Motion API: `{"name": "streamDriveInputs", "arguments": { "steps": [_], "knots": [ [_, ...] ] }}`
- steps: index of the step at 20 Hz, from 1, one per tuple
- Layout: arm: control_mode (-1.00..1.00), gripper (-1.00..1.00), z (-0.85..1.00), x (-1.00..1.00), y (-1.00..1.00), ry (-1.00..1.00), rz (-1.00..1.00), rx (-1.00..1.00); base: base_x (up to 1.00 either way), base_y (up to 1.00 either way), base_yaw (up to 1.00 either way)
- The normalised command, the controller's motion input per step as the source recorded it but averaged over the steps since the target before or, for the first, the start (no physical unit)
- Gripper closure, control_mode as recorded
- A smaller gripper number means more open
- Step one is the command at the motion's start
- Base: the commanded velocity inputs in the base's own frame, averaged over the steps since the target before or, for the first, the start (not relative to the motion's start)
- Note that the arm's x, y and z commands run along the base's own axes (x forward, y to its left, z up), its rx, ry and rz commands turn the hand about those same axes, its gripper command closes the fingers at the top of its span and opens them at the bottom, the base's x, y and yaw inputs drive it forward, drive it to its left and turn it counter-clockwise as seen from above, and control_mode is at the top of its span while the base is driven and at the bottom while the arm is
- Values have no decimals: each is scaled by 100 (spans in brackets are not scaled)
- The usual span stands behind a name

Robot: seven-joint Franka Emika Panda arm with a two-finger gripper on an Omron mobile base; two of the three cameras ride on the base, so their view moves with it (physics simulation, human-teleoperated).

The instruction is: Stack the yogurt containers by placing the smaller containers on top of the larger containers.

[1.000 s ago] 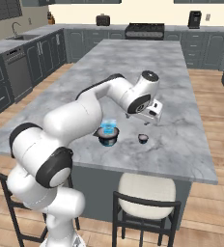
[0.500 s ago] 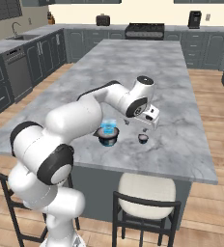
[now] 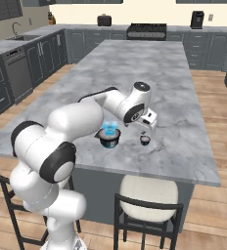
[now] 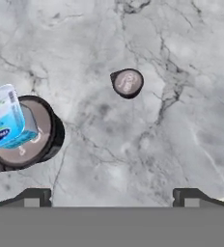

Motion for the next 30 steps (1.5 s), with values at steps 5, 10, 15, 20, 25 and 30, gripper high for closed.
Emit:
{"name": "streamDriveInputs", "arguments": {
  "steps": [5, 10, 15, 20, 25, 30],
  "knots": [
    [-100, -100, -31, 0, 0, -1, -7, 0, 0, 0, 0],
    [-100, -100, -24, 12, 0, 0, -8, 0, 0, 0, 0],
    [-100, -100, -11, 8, -10, 0, -9, -4, 0, 0, 0],
    [-100, -100, -10, 13, -4, 0, -7, -2, 0, 0, 0],
    [-100, -100, -13, 23, 0, 0, -4, 0, 0, 0, 0],
    [-100, -100, -11, 23, -6, 0, -3, 0, 0, 0, 0]
  ]
}}
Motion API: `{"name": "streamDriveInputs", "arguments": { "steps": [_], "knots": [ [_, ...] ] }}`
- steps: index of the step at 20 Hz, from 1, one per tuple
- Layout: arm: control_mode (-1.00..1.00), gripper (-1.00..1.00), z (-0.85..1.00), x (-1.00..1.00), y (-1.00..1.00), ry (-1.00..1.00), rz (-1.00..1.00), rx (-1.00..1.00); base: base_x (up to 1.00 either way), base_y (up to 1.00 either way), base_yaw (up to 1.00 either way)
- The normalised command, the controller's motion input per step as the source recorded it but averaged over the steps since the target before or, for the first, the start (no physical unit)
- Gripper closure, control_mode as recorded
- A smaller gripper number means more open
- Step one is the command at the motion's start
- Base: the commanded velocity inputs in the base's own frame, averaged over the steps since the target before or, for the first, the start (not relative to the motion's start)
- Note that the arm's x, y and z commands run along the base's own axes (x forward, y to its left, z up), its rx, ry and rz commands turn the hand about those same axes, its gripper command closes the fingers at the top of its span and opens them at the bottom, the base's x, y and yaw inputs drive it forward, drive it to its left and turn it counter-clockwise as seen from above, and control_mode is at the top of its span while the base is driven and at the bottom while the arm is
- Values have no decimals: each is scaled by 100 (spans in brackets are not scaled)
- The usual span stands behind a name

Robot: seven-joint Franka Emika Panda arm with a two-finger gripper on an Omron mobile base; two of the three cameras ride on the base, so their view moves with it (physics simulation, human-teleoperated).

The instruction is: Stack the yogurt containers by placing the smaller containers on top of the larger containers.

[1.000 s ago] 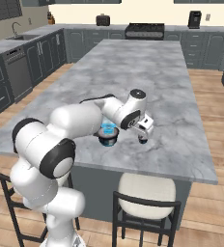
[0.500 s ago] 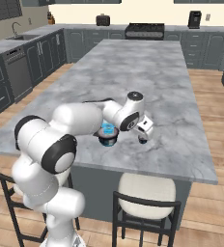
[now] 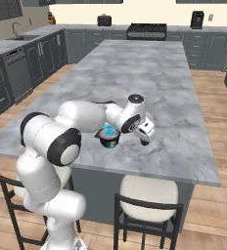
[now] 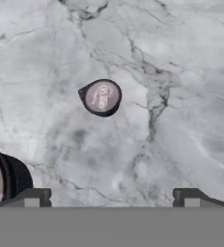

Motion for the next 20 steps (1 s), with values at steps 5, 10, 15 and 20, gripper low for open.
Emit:
{"name": "streamDriveInputs", "arguments": {
  "steps": [5, 10, 15, 20],
  "knots": [
    [-100, -100, -12, 17, -18, 0, -3, 0, 0, 0, 0],
    [-100, -100, -18, 13, -2, 0, -1, 0, 0, 0, 0],
    [-100, -100, -16, 25, 0, 0, 0, 0, 0, 0, 0],
    [-100, -100, -13, 22, -5, 0, 0, 0, 0, 0, 0]
  ]
}}
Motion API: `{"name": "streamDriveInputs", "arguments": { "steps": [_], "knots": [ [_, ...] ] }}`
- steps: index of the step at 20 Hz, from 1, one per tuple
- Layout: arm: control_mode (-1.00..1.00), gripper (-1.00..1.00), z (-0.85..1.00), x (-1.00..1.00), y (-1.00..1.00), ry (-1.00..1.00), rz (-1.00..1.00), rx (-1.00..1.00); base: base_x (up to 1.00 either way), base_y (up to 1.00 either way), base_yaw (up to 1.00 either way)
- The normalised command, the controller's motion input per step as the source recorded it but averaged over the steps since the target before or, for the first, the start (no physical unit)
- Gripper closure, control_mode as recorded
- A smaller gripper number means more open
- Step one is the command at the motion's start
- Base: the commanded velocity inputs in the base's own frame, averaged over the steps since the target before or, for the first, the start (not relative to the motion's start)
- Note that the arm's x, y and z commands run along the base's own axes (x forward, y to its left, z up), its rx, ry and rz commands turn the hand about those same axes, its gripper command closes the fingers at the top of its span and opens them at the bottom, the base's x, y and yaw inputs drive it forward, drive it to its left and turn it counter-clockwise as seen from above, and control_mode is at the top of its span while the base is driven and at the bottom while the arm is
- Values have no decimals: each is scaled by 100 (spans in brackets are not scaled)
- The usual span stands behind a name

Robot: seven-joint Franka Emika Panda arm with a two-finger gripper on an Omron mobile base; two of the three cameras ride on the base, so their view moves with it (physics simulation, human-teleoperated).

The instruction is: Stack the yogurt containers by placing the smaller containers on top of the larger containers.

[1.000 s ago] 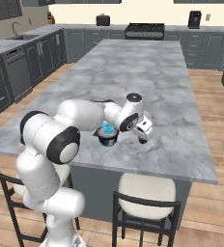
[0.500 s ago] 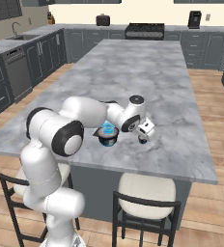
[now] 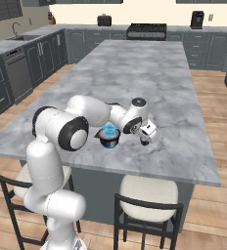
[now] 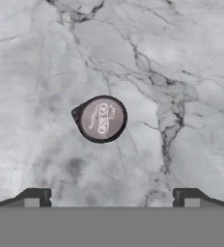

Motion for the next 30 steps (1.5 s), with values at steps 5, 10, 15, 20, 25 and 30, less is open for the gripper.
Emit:
{"name": "streamDriveInputs", "arguments": {
  "steps": [5, 10, 15, 20, 25, 30],
  "knots": [
    [-100, -100, -21, 17, -13, 0, 0, 0, 0, 0, 0],
    [-100, -100, -25, 29, -8, 0, 0, 0, 0, 0, 0],
    [-100, -100, -19, 27, -1, -1, 0, 0, 0, 0, 0],
    [-100, -100, -19, 26, -1, -1, 0, 0, 0, 0, 0],
    [-100, -100, -26, 15, -7, -2, 0, 0, 0, 0, 0],
    [-100, 100, -43, 13, -3, -2, 0, 0, 0, 0, 0]
  ]
}}
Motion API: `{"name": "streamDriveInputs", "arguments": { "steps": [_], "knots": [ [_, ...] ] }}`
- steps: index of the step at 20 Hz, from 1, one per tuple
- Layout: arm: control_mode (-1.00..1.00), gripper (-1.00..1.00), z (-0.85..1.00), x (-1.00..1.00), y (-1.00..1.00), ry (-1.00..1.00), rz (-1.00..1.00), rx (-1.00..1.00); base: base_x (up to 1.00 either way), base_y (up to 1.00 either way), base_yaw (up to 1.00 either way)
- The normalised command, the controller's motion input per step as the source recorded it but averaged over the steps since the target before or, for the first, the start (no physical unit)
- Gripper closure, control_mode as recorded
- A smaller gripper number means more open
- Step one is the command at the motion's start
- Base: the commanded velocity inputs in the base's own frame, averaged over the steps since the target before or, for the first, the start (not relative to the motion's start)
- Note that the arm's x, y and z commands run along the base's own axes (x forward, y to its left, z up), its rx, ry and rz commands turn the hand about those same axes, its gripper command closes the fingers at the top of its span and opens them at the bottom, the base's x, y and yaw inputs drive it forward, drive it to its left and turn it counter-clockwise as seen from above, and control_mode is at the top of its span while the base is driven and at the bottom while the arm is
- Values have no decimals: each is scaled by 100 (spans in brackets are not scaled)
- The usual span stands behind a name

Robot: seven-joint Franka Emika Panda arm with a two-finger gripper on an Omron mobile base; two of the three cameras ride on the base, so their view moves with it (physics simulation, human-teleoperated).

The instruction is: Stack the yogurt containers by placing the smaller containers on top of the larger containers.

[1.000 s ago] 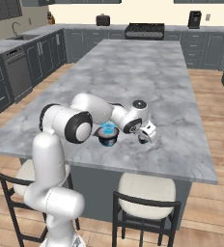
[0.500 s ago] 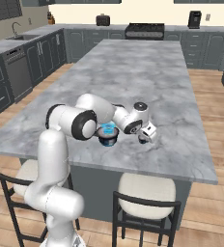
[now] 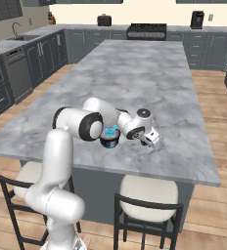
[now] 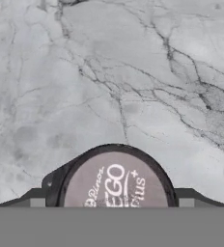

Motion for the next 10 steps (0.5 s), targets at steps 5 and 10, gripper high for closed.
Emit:
{"name": "streamDriveInputs", "arguments": {
  "steps": [5, 10],
  "knots": [
    [-100, 100, -11, 12, 0, -1, 0, 0, 0, 0, 0],
    [-100, 100, 25, -5, -1, -1, 0, 0, 0, 0, 0]
  ]
}}
